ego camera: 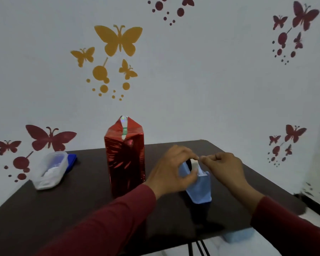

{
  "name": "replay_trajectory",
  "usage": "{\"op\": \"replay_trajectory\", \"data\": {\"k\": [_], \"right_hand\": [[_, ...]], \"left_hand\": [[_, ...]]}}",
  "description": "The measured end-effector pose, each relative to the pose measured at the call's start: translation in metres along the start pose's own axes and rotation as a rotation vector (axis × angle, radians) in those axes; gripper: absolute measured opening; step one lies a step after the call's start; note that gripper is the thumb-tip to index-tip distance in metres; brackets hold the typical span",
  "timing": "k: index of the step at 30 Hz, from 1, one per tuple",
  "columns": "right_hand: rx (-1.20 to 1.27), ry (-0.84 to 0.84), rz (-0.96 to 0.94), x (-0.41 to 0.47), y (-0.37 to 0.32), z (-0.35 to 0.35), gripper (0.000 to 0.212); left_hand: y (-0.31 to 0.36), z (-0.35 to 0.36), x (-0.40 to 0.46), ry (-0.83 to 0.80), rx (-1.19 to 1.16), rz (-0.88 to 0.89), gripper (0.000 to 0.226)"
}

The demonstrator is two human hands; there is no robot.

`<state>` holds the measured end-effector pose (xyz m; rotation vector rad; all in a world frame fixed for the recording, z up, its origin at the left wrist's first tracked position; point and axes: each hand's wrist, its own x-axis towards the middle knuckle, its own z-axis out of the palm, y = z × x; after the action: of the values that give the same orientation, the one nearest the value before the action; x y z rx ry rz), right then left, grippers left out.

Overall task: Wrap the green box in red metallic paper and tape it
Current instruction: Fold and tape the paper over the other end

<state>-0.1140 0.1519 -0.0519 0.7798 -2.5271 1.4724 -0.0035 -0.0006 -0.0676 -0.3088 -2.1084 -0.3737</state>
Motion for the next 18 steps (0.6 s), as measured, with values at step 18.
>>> {"op": "replay_trajectory", "data": {"k": [18], "right_hand": [[0.55, -0.502, 0.698, 0.036, -0.004, 0.015, 0.018]], "left_hand": [[-0.037, 0.062, -0.04, -0.251, -0.063, -0.344, 0.117]]}}
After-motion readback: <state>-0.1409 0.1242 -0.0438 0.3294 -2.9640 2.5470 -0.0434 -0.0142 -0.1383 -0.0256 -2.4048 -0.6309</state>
